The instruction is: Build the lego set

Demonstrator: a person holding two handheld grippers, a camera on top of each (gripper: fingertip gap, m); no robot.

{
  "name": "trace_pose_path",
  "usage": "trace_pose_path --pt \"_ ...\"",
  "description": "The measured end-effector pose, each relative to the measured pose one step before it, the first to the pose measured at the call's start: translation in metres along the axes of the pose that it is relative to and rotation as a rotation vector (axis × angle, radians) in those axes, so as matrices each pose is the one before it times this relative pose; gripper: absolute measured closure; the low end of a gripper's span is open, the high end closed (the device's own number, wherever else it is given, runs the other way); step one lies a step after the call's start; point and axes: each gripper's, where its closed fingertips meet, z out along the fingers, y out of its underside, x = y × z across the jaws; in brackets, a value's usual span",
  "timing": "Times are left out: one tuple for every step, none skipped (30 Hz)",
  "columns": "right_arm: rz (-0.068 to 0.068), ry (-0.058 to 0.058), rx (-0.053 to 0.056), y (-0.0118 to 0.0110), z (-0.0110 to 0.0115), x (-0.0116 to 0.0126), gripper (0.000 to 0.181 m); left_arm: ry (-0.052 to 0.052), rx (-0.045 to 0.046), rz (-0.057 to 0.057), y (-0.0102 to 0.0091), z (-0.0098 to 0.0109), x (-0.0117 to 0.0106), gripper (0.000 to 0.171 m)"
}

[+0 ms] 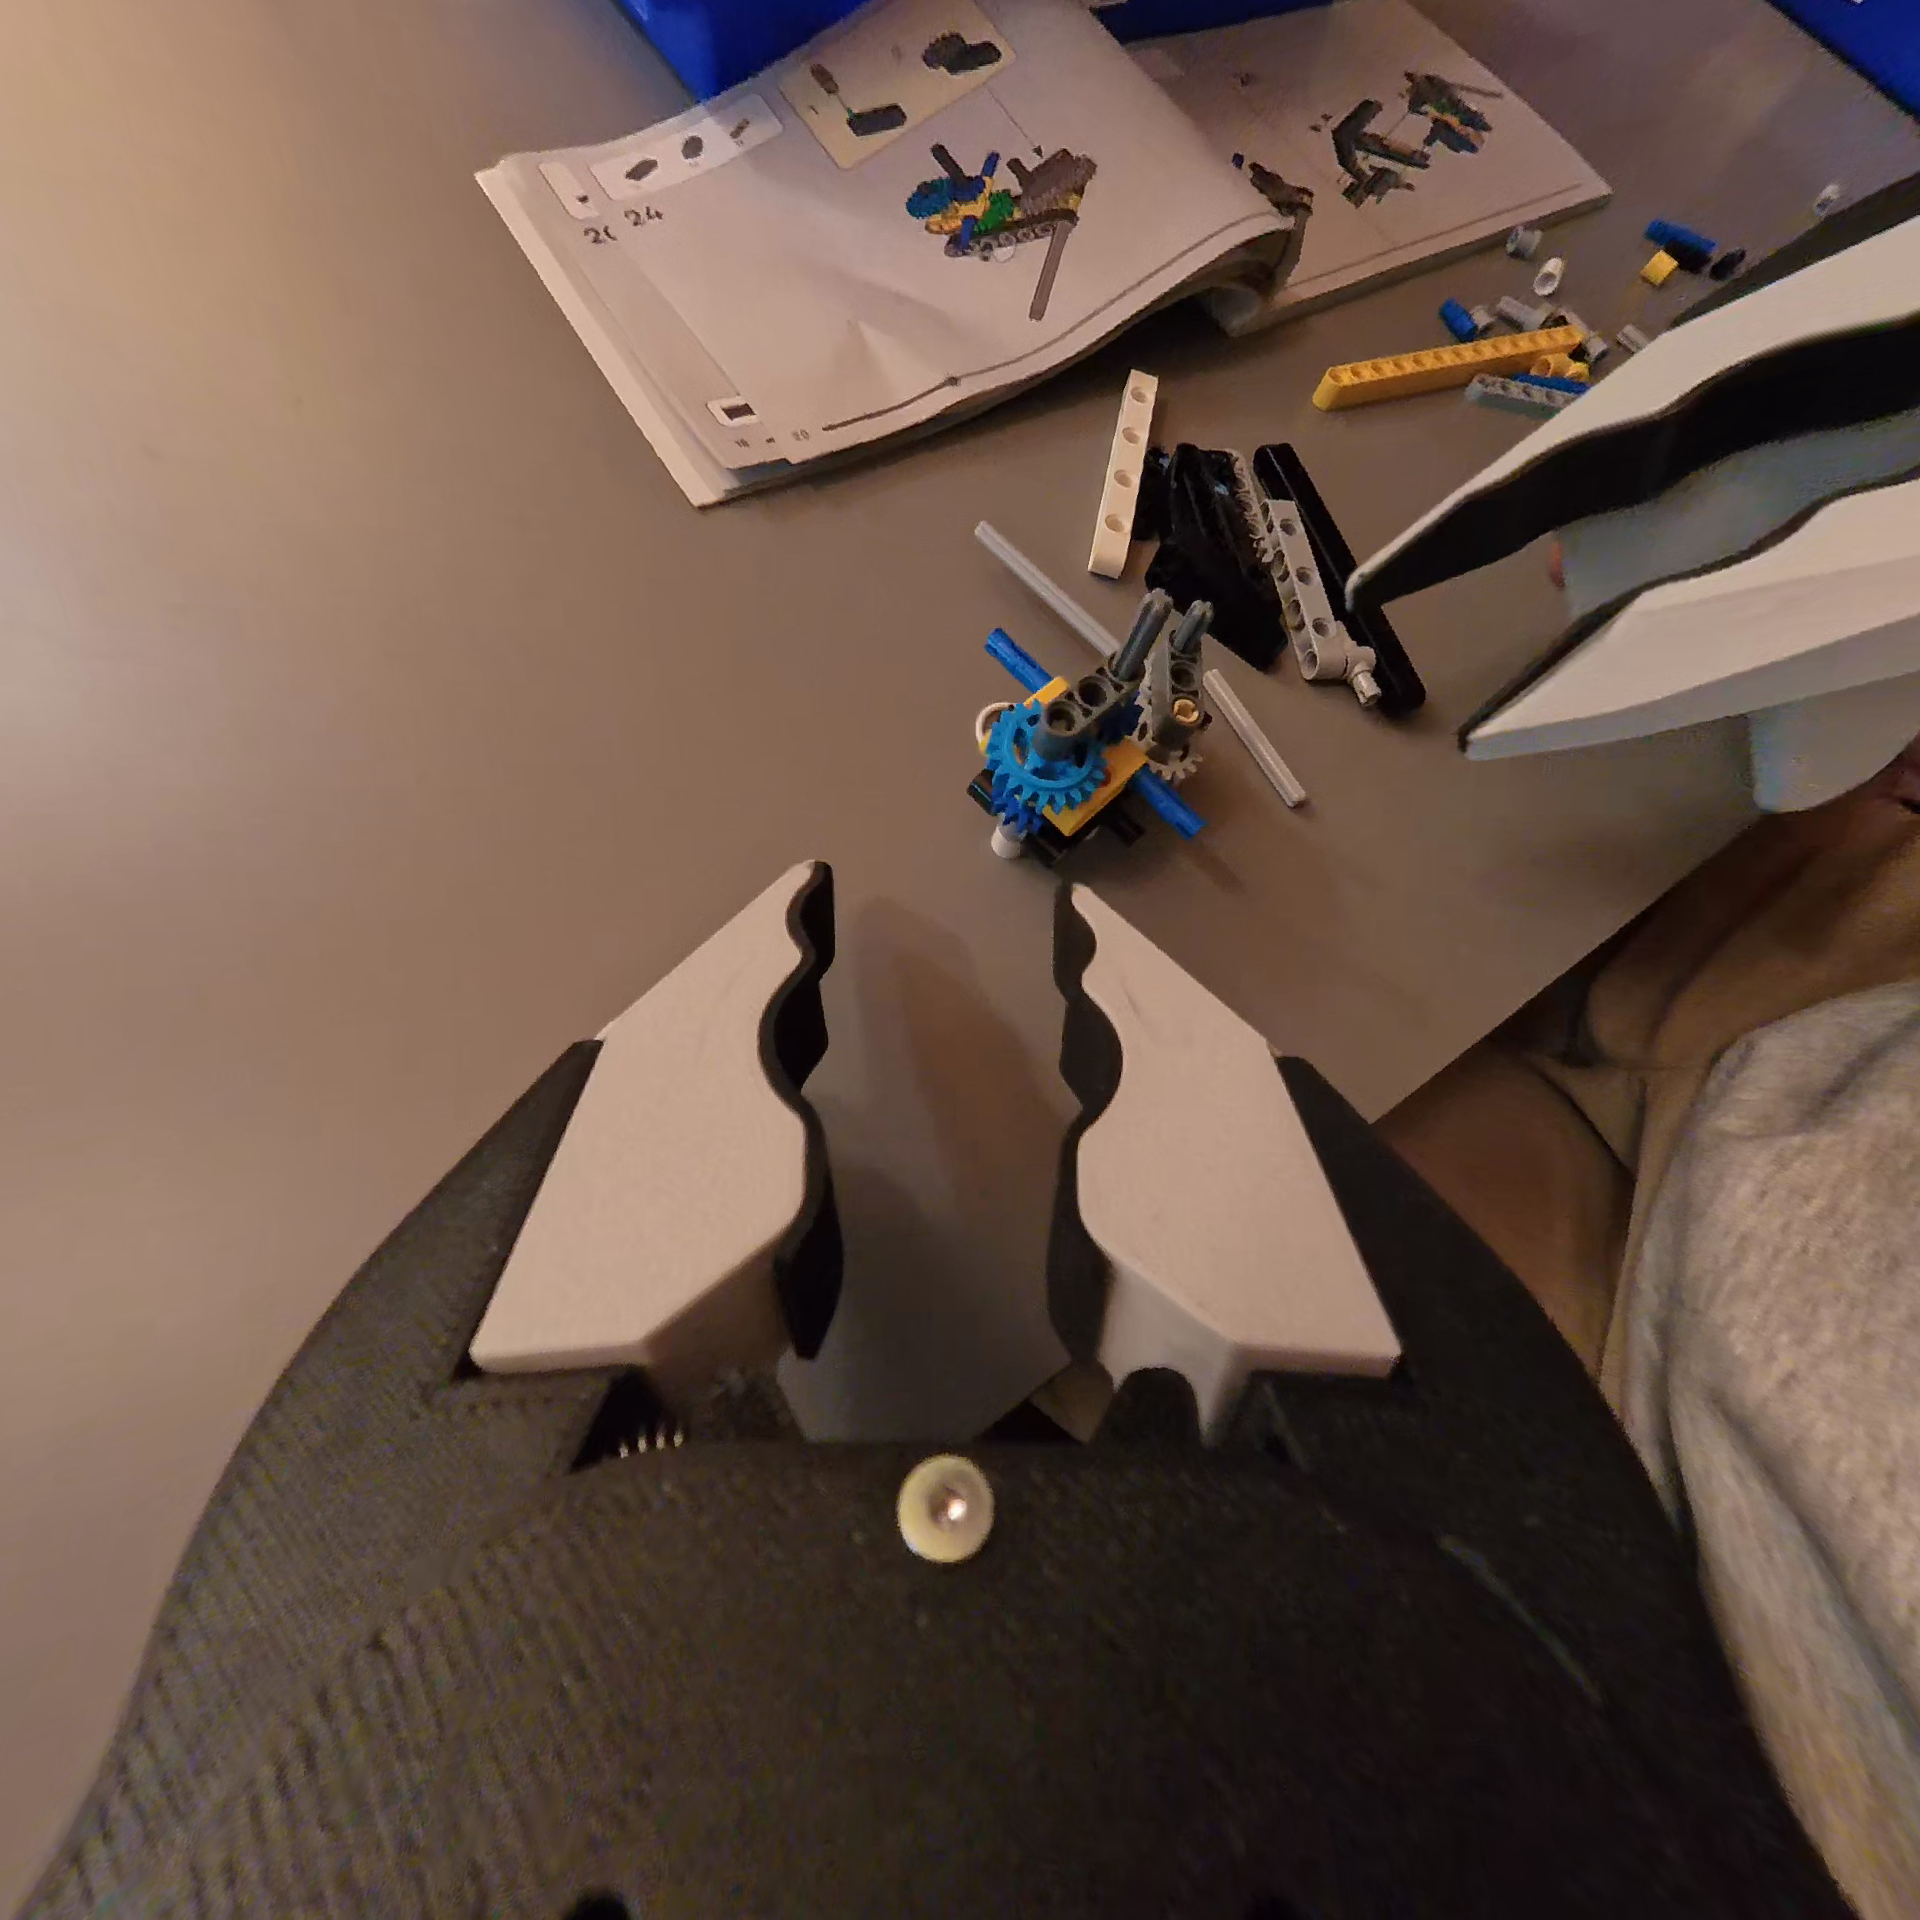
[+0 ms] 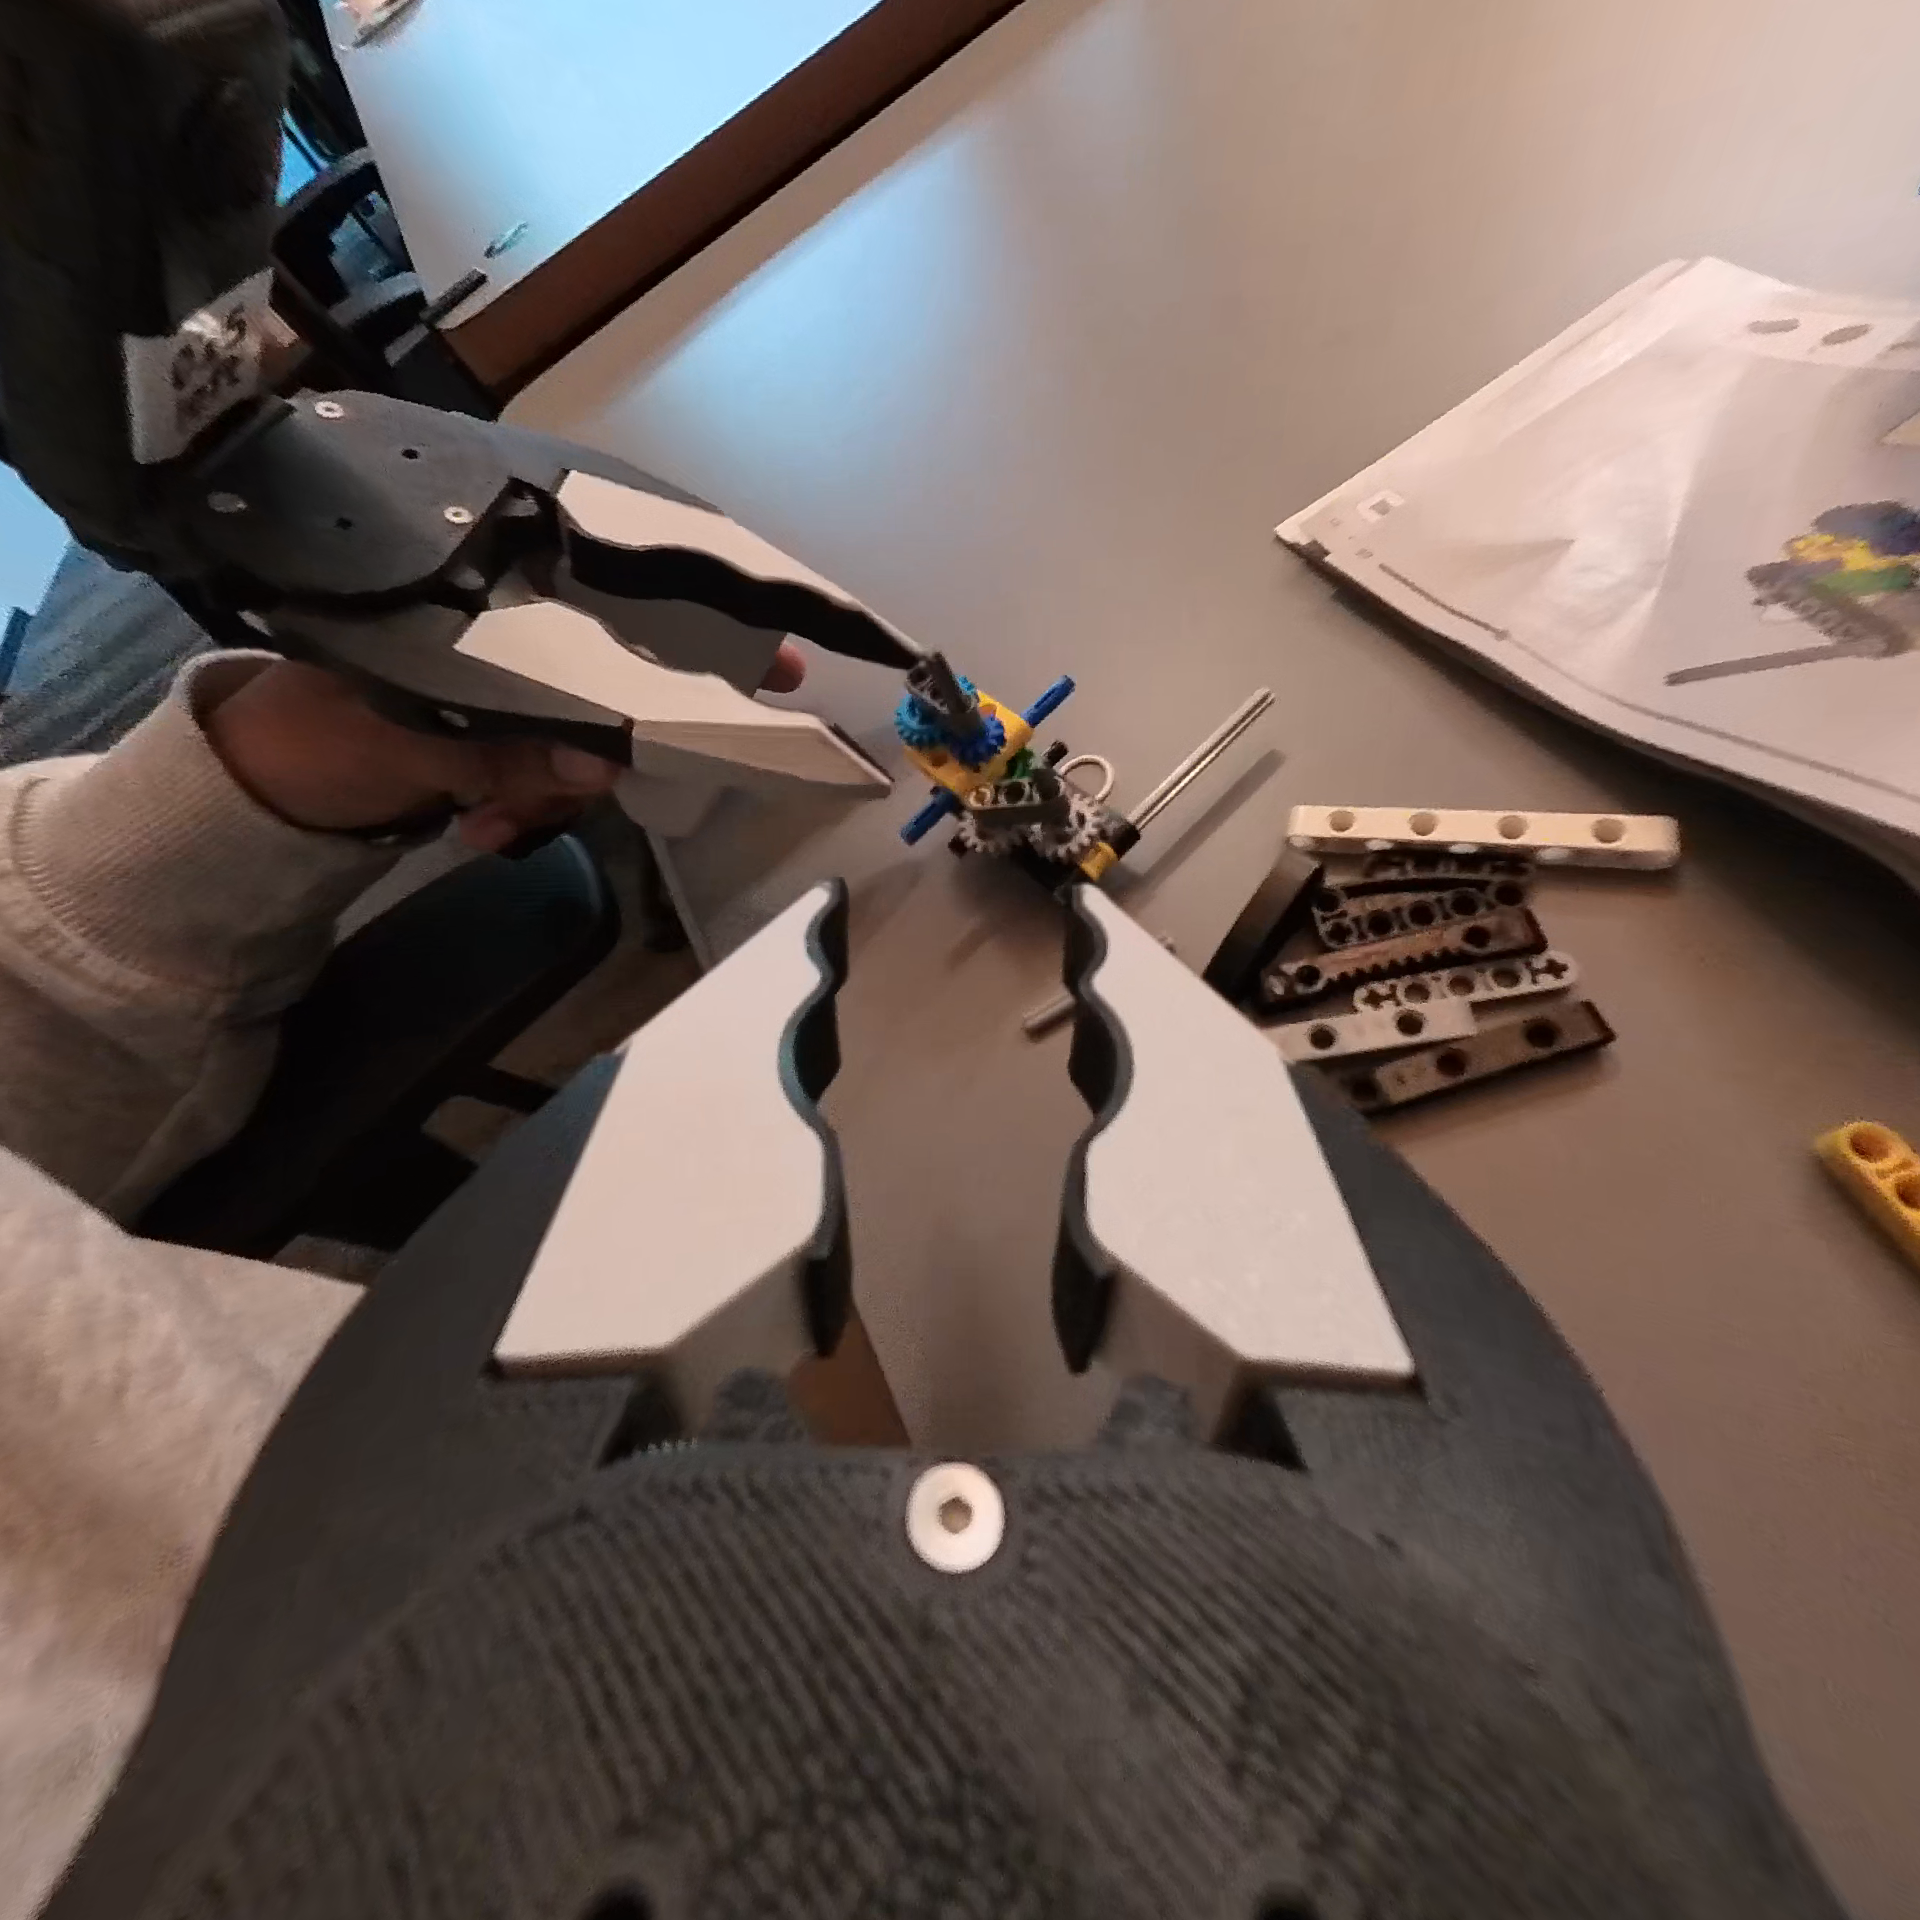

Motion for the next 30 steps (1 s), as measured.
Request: trace_pose_path --pt "-0.0106 0.0000 -0.0012 0.00031 0.00200 -0.00132 0.143 -0.0060 0.00693 -0.0032 -0.00148 -0.00091 -0.00153 0.131" --pt "-0.0078 -0.0124 -0.0082 0.00149 0.00199 -0.00300 0.146 -0.0095 0.00672 -0.0033 -0.00163 -0.00112 -0.00236 0.131" --pt "-0.0047 -0.0229 -0.0126 0.00220 0.00175 -0.00449 0.150 -0.0112 0.00757 -0.0032 -0.00202 -0.00131 -0.00297 0.131" --pt "-0.0022 -0.0248 -0.0122 0.00232 0.00149 -0.00463 0.151 -0.0130 0.00997 -0.0036 -0.00291 -0.00134 -0.00356 0.131" --pt "-0.0013 -0.0163 -0.0055 0.00135 0.00087 -0.00325 0.151 -0.0165 0.01297 -0.0053 -0.00402 -0.00120 -0.00463 0.131" --pt "-0.0027 -0.0080 0.0009 0.00042 0.00029 -0.00188 0.152 -0.0187 0.01756 -0.0068 -0.00610 -0.00091 -0.00537 0.131" --pt "-0.0041 -0.0037 0.0024 0.00001 -0.00008 -0.00093 0.152 -0.0198 0.02287 -0.0093 -0.00830 -0.00051 -0.00599 0.131" --pt "-0.0033 -0.0009 0.0012 -0.00006 -0.00042 -0.00028 0.153 -0.0188 0.02855 -0.0106 -0.01064 -0.00023 -0.00622 0.132" --pt "-0.0015 0.0006 0.0009 -0.00010 -0.00051 0.00008 0.153 -0.0171 0.03553 -0.0124 -0.01301 0.00050 -0.00644 0.132" --pt "0.0001 0.0010 0.0015 0.00005 -0.00068 0.00004 0.153 -0.0172 0.03777 -0.0179 -0.01424 0.00169 -0.00709 0.132" --pt "0.0011 0.0019 0.0015 0.00012 -0.00086 0.00020 0.152 -0.0190 0.03540 -0.0212 -0.01424 0.00322 -0.00773 0.132" --pt "0.0008 0.0037 0.0011 0.00028 -0.00105 0.00015 0.152 -0.0211 0.03013 -0.0188 -0.01296 0.00497 -0.00801 0.132" --pt "-0.0008 0.0050 0.0006 0.00040 -0.00119 0.00023 0.152 -0.0224 0.02461 -0.0129 -0.01105 0.00671 -0.00805 0.132" --pt "-0.0027 0.0062 -0.0006 0.00046 -0.00145 0.00014 0.152 -0.0227 0.02134 -0.0058 -0.00874 0.00840 -0.00796 0.132" --pt "-0.0042 0.0079 -0.0017 0.00059 -0.00155 0.00027 0.151 -0.0237 0.01274 -0.0033 -0.00587 0.00949 -0.00768 0.132" --pt "-0.0058 0.0096 -0.0026 0.00072 -0.00173 0.00019 0.151 -0.0198 0.01158 -0.0030 -0.00407 0.01015 -0.00678 0.133" --pt "-0.0071 0.0116 -0.0033 0.00101 -0.00180 0.00043 0.151 -0.0144 0.01509 -0.0032 -0.00301 0.01049 -0.00559 0.133" --pt "-0.0080 0.0141 -0.0033 0.00123 -0.00191 0.00069 0.151 -0.0085 0.01434 -0.0055 -0.00119 0.01017 -0.00419 0.134" --pt "-0.0083 0.0165 -0.0024 0.00152 -0.00185 0.00088 0.151 -0.0025 0.00917 -0.0125 0.00063 0.00976 -0.00288 0.134" --pt "-0.0067 0.0169 -0.0036 0.00198 -0.00178 0.00106 0.151 0.0065 -0.00036 -0.0175 0.00204 0.00850 -0.00093 0.134" --pt "-0.0011 0.0113 -0.0126 0.00297 -0.00174 0.00042 0.151 0.0097 -0.00512 -0.0179 0.00203 0.00670 0.00035 0.134" --pt "0.0087 0.0054 -0.0174 0.00355 -0.00159 0.00008 0.151 0.0089 0.00318 -0.0122 0.00048 0.00485 0.00122 0.134" --pt "0.0149 0.0012 -0.0098 0.00242 -0.00124 0.00007 0.150 0.0072 0.01324 -0.0083 -0.00154 0.00335 0.00164 0.134" --pt "0.0168 0.0005 0.0005 0.00106 -0.00112 0.00045 0.149 0.0085 0.01484 -0.0085 -0.00222 0.00252 0.00207 0.134" --pt "0.0164 0.0037 0.0050 0.00025 -0.00112 0.00129 0.148 0.0110 0.01215 -0.0066 -0.00226 0.00233 0.00218 0.135" --pt "0.0149 0.0079 0.0048 -0.00019 -0.00106 0.00197 0.148 0.0081 0.00901 -0.0109 -0.00221 0.00222 0.00145 0.135" --pt "0.0139 0.0099 0.0048 -0.00067 -0.00112 0.00229 0.146 0.0134 0.00849 -0.0145 -0.00232 0.00199 0.00197 0.135" --pt "0.0116 0.0111 0.0063 -0.00125 -0.00120 0.00196 0.145 0.0167 0.00510 -0.0134 -0.00182 0.00124 0.00230 0.134" --pt "0.0073 0.0123 0.0077 -0.00192 -0.00127 0.00162 0.143 0.0156 -0.00011 -0.0071 -0.00084 0.00001 0.00243 0.134" --pt "0.0021 0.0126 0.0092 -0.00245 -0.00105 0.00107 0.142 0.0099 0.00065 0.0024 -0.00021 -0.00133 0.00205 0.134"
